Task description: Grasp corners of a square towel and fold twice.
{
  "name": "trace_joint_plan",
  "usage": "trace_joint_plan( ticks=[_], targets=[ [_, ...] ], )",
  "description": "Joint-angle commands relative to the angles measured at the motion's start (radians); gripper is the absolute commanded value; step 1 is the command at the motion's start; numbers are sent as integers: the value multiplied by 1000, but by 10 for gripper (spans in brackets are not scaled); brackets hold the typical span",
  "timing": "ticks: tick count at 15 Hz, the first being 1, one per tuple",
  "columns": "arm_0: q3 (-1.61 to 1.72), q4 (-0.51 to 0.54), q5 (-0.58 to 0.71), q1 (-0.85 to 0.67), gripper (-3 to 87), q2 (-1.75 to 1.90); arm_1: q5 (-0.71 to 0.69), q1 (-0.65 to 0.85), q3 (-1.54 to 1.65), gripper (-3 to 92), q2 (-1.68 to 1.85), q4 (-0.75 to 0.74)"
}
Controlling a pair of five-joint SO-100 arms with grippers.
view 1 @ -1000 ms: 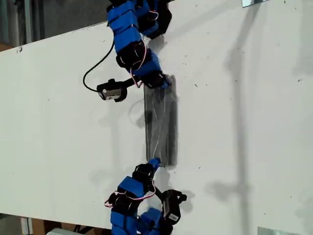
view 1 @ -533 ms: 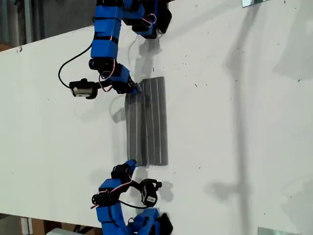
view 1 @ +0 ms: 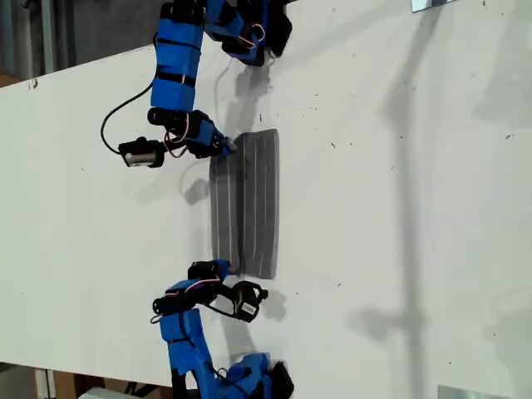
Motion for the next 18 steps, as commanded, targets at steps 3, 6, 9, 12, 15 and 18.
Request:
trace_joint_plan(
  ticks=[3,6,9,12,15,18],
  targets=[
    [-11,92,-97,201,-4,155,114,-207,110,-2,173,8],
    [23,66,-130,253,-4,147,206,-341,179,-2,123,-49],
    [95,-31,-130,252,-4,83,215,-359,225,-2,29,-115],
    [169,-158,-146,259,-4,5,212,-354,222,-2,-41,-161],
    [195,-199,-121,225,-4,-41,207,-348,221,-2,-71,-173],
    [167,-133,-94,218,95,-29,218,-367,201,302,-66,-146]
  ],
)
